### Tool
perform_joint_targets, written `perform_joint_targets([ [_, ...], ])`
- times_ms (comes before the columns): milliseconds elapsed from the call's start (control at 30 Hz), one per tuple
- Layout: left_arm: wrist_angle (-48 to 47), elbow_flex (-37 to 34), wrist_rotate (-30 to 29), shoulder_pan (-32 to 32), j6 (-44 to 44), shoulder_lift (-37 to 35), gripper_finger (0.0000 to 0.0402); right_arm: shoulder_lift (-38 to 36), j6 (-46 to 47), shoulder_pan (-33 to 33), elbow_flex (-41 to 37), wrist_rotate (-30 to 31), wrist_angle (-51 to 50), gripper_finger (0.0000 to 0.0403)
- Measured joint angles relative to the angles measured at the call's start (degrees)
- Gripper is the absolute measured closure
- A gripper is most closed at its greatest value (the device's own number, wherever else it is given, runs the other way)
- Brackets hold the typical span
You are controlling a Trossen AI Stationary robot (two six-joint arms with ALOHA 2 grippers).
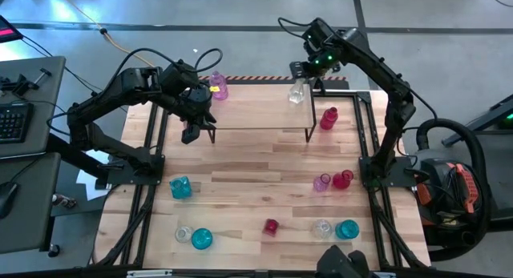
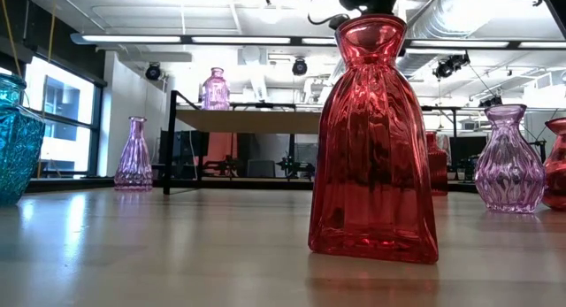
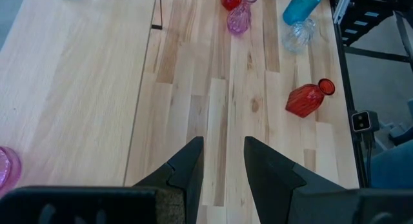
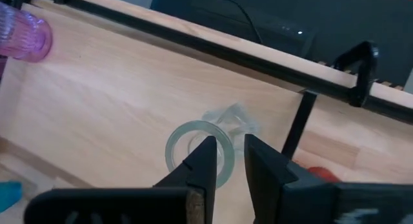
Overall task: Sort vases onto shelf
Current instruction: Put the top transparent vase on the shelf, then put the top right red vase on the shelf
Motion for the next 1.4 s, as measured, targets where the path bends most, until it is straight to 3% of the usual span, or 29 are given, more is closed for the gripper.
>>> perform_joint_targets([
  [533,-0.03,0.0,0.0,0.0,0.0,0.0,0.0298,-0.07,-0.25,0.0,0.07,1.45,0.31,0.0344],
  [900,-0.86,0.01,0.0,0.0,0.0,-0.02,0.0298,-0.15,-0.25,0.63,9.43,1.03,-4.06,0.0344],
  [1100,-4.31,0.02,0.0,0.0,0.0,-0.02,0.0298,-0.2,-0.25,2.53,13.04,1.02,-11.75,0.0344],
  [1400,-7.71,-0.87,0.01,0.0,-0.14,-0.24,0.0298,-0.59,-1.54,7.65,13.09,-3.03,-11.63,0.0344],
])
